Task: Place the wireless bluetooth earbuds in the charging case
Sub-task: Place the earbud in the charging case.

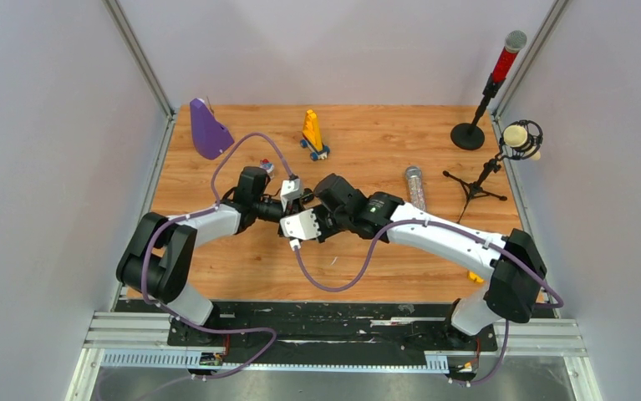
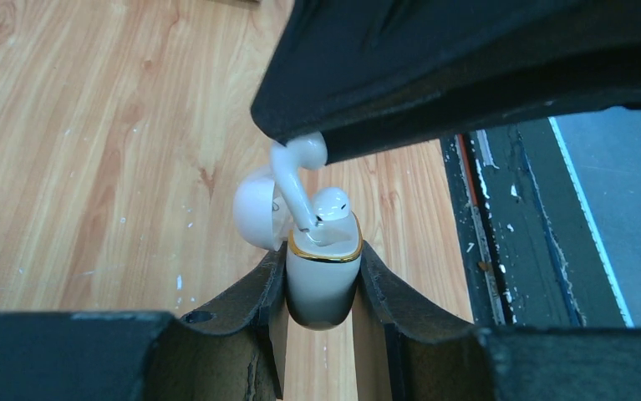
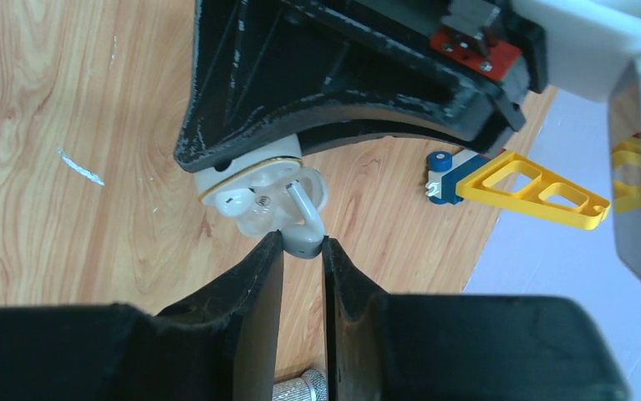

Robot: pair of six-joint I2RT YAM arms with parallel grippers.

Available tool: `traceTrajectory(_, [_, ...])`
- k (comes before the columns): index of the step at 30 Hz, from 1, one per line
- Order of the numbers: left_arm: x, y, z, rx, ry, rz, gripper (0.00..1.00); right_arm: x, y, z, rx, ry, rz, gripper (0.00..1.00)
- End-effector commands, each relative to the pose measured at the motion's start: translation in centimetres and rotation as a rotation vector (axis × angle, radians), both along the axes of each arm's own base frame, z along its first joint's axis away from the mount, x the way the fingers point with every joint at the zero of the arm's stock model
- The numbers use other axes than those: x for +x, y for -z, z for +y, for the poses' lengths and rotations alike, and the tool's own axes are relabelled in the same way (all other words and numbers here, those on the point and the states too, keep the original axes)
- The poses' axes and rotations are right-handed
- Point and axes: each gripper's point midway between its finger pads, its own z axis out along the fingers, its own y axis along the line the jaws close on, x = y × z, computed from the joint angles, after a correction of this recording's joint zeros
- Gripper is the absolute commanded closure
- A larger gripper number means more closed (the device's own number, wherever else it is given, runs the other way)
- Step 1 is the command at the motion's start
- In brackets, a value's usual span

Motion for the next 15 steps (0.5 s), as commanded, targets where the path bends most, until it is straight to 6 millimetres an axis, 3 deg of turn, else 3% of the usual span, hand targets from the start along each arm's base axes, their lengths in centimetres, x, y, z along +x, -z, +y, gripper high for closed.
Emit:
traceTrajectory(1, [0.2,-1.8,-0.4,-0.067,0.036,-0.127,1.0,0.2,-2.3,0.2,0.062,0.067,-0.093,0.9])
traceTrajectory(15, [0.1,-2.0,-0.5,-0.074,0.036,-0.126,1.0,-0.9,-1.8,0.7,0.026,0.056,-0.148,0.9])
